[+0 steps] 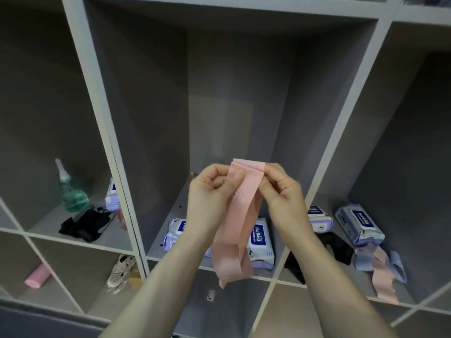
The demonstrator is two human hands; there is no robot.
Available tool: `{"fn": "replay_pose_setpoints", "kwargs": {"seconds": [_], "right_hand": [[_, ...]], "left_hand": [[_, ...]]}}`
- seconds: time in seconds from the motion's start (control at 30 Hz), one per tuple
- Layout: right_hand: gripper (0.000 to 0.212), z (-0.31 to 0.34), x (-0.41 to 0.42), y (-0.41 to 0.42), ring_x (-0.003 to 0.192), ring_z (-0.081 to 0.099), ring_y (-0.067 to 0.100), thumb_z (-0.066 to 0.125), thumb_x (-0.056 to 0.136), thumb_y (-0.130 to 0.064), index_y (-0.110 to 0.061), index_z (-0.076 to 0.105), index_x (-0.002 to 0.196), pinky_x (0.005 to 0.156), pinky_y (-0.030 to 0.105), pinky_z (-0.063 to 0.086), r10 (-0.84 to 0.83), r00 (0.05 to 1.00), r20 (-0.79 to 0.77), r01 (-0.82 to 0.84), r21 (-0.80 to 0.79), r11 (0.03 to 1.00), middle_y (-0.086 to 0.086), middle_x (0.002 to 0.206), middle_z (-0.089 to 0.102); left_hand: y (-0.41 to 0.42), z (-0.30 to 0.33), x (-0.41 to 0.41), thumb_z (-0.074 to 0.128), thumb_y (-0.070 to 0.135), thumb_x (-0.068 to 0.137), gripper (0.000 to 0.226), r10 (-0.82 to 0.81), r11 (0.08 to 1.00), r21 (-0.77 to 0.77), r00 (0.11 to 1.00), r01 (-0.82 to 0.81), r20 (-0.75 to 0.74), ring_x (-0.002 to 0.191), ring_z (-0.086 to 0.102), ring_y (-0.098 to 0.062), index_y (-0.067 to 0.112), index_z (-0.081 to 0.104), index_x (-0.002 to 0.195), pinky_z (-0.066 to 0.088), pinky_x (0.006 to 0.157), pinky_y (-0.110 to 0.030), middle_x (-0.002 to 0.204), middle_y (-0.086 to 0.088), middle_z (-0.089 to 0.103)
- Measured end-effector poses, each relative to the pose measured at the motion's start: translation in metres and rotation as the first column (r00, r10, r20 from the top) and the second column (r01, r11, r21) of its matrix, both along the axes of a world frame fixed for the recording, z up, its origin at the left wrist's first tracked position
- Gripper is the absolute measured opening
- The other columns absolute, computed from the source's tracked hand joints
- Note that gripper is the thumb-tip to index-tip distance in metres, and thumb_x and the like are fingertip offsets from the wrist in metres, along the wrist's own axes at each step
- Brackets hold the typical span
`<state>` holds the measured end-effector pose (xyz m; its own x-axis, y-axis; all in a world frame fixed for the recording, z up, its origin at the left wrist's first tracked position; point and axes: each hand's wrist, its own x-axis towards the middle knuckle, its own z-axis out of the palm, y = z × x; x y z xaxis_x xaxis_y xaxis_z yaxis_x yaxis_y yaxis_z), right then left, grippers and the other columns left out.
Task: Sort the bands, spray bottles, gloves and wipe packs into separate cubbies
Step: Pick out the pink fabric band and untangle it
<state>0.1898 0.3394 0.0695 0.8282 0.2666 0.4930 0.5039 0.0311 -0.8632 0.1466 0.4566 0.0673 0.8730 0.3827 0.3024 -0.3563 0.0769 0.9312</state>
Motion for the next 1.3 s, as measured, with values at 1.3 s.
{"fn": "replay_pose_setpoints", "kwargs": {"seconds": [1.3], "right_hand": [[0.016,0.037,-0.004,0.0,0.073,0.067,0.006,0.065,0.086,-0.007,-0.017,0.073,0.096,0.064,0.02,0.053,-0.049,0.998,-0.034,0.053,0.152,0.987,-0.005,0.078,0.075]], "left_hand": [[0.009,0.018,0.004,0.07,0.037,0.077,0.031,-0.206,0.977,0.064,0.977,0.203,0.05,0.065,0.06,-0.008,0.011,0.063,0.092,0.048,0.06,-0.02,0.07,0.006,0.068]]}}
